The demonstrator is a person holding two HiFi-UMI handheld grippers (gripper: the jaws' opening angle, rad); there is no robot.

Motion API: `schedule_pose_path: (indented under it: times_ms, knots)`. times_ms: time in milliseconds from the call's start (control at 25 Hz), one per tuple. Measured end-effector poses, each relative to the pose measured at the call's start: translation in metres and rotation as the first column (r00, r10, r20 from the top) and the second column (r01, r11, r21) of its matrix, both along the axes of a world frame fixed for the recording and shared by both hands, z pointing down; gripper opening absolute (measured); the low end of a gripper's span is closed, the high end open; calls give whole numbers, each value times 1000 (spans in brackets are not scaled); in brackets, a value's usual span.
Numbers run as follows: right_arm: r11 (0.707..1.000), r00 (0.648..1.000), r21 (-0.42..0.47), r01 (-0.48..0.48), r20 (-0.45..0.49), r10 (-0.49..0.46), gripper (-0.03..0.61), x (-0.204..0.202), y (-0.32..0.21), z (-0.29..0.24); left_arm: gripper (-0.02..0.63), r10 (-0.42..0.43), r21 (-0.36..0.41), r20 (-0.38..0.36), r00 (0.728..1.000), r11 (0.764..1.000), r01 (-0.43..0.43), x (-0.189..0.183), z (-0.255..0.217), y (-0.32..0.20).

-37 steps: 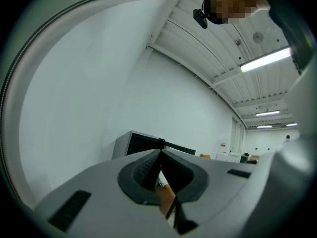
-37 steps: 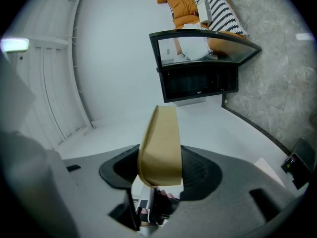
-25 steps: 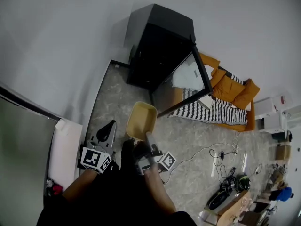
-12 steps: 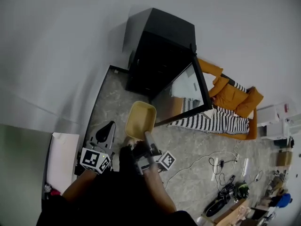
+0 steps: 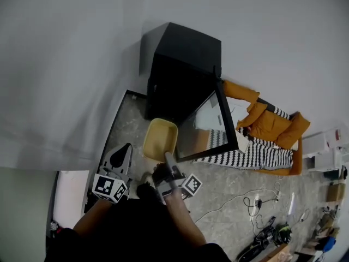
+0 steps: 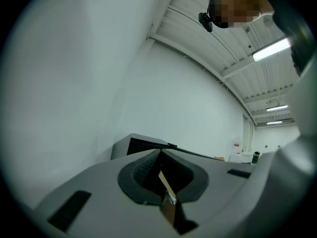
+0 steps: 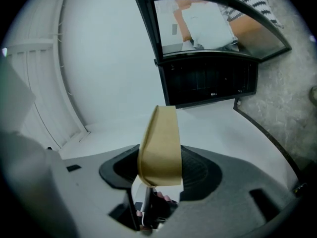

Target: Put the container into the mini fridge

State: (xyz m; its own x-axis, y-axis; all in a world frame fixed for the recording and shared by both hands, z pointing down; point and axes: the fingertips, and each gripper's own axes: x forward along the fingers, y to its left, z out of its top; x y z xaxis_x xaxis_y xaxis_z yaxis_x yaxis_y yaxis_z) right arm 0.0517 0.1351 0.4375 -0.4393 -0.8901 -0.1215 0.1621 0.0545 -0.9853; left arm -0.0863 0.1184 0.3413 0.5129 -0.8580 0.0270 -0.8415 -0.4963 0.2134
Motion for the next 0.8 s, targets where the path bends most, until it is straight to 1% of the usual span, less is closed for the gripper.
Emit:
schedule_pose_path:
  times_ms: [120,200,320,440,560,720,800]
  knots:
    - [1000,1000,-13,15,1,-15,213,11,-19,5,5,-7,-3,10,1000,1000,7,15,2,-18]
    - [1000,1000,-17,25,-3,-25,213,18,-30,7,5,-4,-5,4,1000,1000,4,24,8,-27]
    - [999,999,-21,34,-2,-34,213,26,-45,8,5,-10,-21,8,1000,1000,10,35,6,-40]
    - [999,999,-28,34,0,-34,213,33,-57,9,5,-16,-20,1,1000,1000,16,40,10,-54]
    - [999,999,-40,35,-1,-35,213,37,-71,14,5,-30,-31,5,1000,999,30,44,2,-71]
    - [998,999,-54,32,-3,-32,213,41,-93,18,5,-16,4,10,1000,1000,16,48,12,-93]
    - [998,1000,-54,28,-6,-28,213,40,-107,21,5,-7,8,11,1000,1000,7,49,15,-108]
